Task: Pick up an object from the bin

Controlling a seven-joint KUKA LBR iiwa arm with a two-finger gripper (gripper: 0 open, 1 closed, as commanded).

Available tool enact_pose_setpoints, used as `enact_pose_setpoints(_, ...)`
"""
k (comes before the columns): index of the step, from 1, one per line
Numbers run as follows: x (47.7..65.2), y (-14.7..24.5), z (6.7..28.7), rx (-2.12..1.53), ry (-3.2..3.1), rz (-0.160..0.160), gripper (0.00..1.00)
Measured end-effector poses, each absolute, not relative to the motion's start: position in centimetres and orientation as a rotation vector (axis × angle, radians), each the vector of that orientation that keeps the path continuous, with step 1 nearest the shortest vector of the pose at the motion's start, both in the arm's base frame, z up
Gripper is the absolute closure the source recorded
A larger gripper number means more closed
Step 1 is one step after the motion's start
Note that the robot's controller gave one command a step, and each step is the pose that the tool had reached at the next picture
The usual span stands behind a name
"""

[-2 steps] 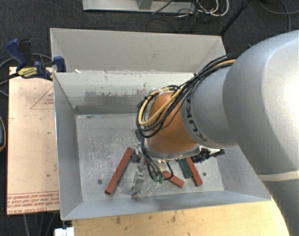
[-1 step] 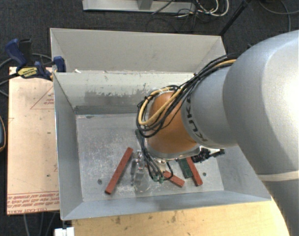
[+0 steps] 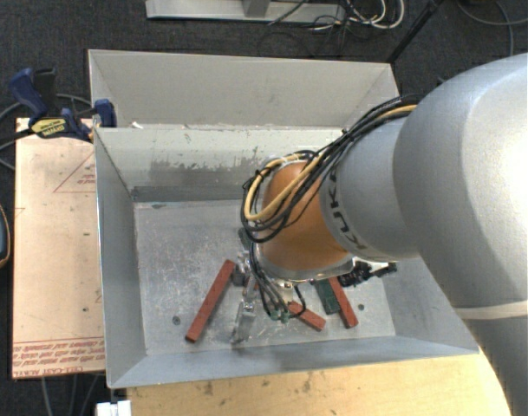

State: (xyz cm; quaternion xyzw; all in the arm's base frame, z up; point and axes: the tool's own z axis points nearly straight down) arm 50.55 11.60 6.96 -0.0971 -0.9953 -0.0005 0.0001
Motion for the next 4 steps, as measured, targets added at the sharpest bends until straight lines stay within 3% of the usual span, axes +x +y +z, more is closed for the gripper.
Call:
enact_pose_setpoints(1, 51.4, 21.9, 7.1, -0.249, -3.135, -0.005, 0.00)
enact_pose_setpoints(2, 51.4, 21.7, 7.0, -0.255, -3.133, -0.002, 1.00)
enact_pose_setpoints(3, 51.4, 21.7, 7.0, -0.254, -3.133, -0.001, 0.00)
enact_pose_setpoints(4, 49.9, 21.9, 6.9, -0.698, -3.061, 0.000, 0.00)
